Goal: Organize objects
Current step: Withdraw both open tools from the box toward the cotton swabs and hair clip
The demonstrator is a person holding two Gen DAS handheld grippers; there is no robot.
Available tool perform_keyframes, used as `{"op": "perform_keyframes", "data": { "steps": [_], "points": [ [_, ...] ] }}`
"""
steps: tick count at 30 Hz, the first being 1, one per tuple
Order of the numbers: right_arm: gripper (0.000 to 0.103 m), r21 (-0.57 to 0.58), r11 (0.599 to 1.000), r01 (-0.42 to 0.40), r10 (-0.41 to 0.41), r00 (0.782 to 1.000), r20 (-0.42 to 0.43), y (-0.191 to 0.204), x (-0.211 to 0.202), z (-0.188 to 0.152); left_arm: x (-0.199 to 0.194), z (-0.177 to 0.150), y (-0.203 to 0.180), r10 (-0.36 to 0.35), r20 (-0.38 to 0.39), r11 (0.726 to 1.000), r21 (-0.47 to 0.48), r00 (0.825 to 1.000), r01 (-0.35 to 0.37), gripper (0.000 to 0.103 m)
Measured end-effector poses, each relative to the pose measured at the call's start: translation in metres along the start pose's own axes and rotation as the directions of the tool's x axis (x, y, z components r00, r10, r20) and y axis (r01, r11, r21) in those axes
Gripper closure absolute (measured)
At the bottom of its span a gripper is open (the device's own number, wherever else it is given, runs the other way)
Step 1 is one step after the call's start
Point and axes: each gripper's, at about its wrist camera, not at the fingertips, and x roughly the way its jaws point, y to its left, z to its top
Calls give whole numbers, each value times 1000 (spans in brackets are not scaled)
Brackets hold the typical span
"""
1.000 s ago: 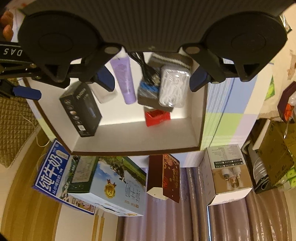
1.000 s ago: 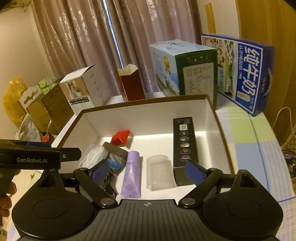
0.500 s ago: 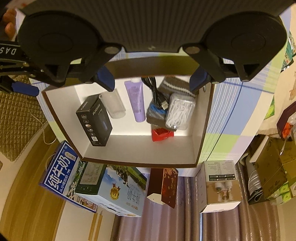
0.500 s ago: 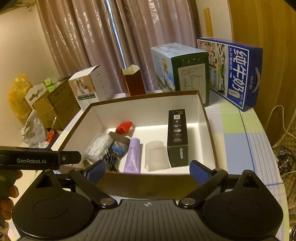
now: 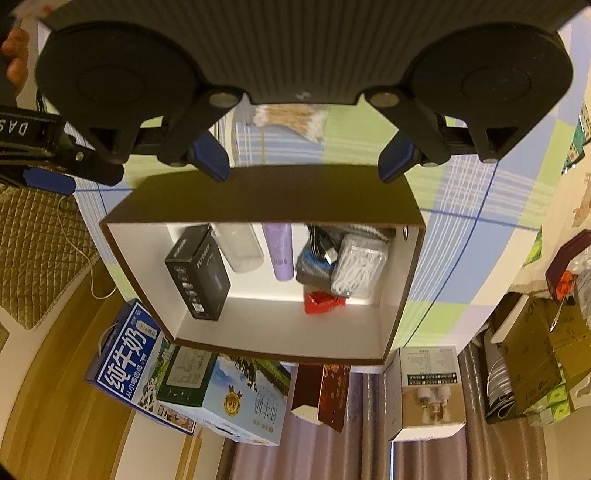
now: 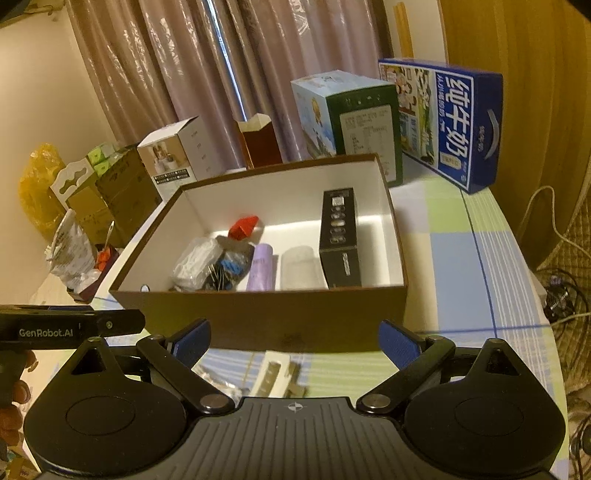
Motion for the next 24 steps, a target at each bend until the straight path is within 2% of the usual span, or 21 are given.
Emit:
{"op": "perform_keyframes", "data": {
  "steps": [16, 24],
  "points": [
    [8, -3, 1000, 20, -21, 997, -78, -11, -12, -39, -10, -50, 8, 27, -78, 999, -26, 997, -29, 18],
    [8, 6, 1000, 14, -13, 992, -123, -6, -9, -56, -9, -64, 13, 33, -112, 998, -40, 993, -38, 18]
  ]
}}
